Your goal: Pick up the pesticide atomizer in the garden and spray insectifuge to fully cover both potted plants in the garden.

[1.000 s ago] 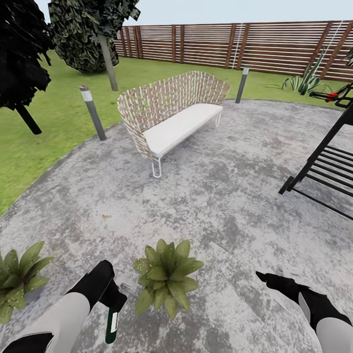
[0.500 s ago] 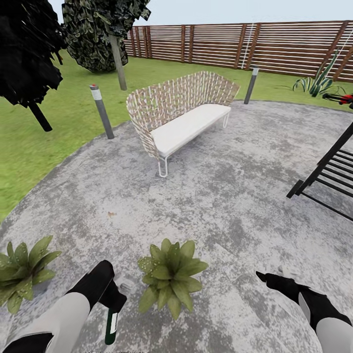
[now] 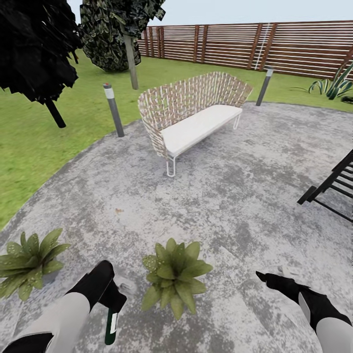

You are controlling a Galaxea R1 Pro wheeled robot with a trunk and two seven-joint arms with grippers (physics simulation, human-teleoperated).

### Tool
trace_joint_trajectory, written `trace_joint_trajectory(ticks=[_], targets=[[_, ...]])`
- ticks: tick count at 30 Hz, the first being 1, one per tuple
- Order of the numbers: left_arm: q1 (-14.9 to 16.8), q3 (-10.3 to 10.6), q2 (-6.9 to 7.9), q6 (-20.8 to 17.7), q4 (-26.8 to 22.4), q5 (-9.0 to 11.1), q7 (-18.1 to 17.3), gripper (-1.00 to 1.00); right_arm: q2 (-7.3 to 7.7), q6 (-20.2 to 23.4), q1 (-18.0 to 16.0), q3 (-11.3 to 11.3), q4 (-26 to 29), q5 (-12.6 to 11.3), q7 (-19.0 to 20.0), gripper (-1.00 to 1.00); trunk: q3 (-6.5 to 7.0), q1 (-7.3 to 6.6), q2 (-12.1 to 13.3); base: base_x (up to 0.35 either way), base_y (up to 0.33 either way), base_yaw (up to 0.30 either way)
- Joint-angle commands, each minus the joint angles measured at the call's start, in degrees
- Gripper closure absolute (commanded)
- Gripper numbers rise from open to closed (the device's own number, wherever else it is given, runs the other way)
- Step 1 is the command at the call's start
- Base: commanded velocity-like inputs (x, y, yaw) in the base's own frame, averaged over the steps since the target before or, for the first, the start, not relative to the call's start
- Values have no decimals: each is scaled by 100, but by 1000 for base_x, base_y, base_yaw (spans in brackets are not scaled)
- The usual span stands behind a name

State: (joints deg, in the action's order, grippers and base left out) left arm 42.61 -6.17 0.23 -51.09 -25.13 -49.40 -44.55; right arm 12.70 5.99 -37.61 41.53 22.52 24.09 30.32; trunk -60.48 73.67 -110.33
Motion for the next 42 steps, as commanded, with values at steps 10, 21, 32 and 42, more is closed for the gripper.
trace_joint_trajectory(ticks=[10, 21, 32, 42], targets=[[2, -42, -5, -24, -10, -61, -54, 100, -4, 34, -5, 48, 7, 25, 44, -100, -24, -1, -2, 0, -244, 171], [2, -42, -10, -24, -10, -61, -54, 100, -4, 34, -7, 48, 7, 25, 53, -100, -27, -1, -2, 0, -2, 33], [2, -40, -18, -24, -10, -61, -54, 100, -3, 34, -5, 48, 7, 25, 51, -100, -27, -1, -2, 0, 0, 113], [2, -42, -49, -24, -10, -61, -54, 100, -4, 34, -5, 48, 7, 25, 53, -100, -27, -1, -2, -13, -54, 165]])
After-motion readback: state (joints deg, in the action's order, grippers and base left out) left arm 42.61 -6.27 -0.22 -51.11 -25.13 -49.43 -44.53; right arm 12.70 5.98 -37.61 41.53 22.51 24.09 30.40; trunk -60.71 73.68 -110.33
